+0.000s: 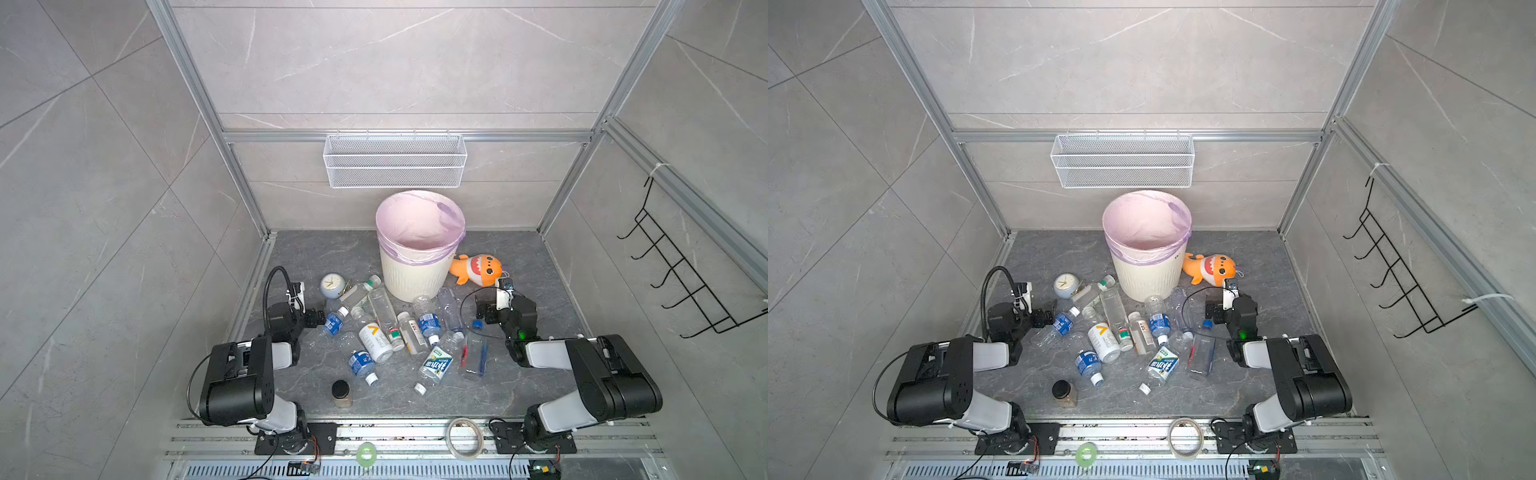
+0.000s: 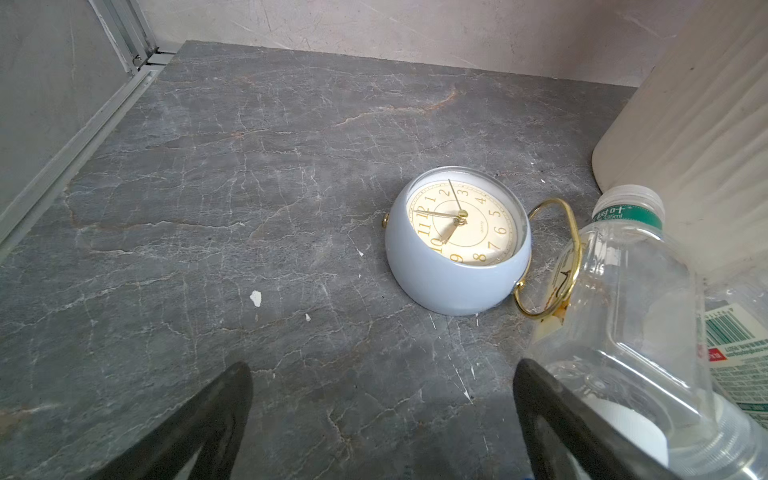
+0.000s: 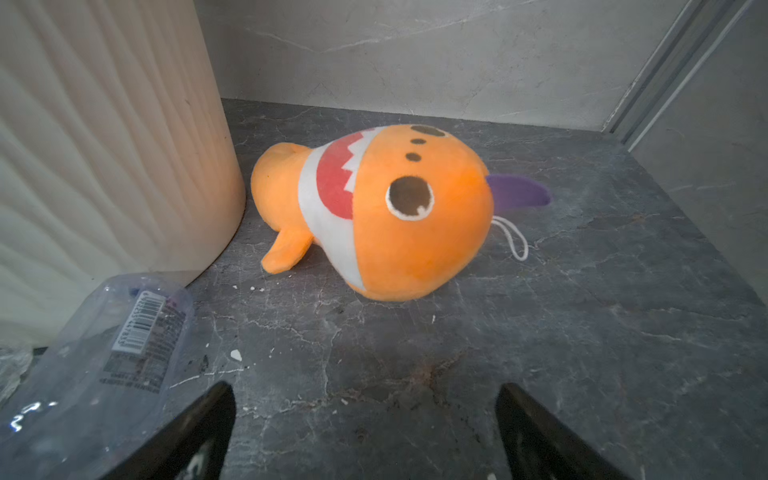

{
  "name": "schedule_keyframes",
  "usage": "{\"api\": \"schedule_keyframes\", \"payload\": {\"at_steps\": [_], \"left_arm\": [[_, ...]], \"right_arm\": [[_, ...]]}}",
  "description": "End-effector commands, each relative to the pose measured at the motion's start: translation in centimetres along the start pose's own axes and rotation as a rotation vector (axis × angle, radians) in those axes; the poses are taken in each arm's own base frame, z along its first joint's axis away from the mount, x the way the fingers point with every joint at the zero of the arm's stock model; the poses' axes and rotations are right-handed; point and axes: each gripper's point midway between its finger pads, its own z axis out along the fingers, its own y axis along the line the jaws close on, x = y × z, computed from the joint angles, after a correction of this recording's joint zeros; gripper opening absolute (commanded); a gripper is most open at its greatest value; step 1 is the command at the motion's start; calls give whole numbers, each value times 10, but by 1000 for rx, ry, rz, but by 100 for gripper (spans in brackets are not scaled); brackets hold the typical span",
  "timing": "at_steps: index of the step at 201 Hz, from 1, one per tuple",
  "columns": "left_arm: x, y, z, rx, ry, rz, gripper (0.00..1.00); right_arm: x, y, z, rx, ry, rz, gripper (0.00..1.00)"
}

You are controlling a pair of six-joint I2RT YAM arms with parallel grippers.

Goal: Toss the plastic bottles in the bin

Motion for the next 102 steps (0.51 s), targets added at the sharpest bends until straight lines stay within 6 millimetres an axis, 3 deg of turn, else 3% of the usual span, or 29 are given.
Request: {"api": "schedule_keyframes", "payload": {"at_steps": [1,102], "left_arm": [[-14,0,0,-1,-55,27,100],[-15,-1,0,1,-56,25,100]], "right_arm": [[-5,-1,1,-4,-17,11,99],[-6,-1,1,-4,-19,12,99]]}}
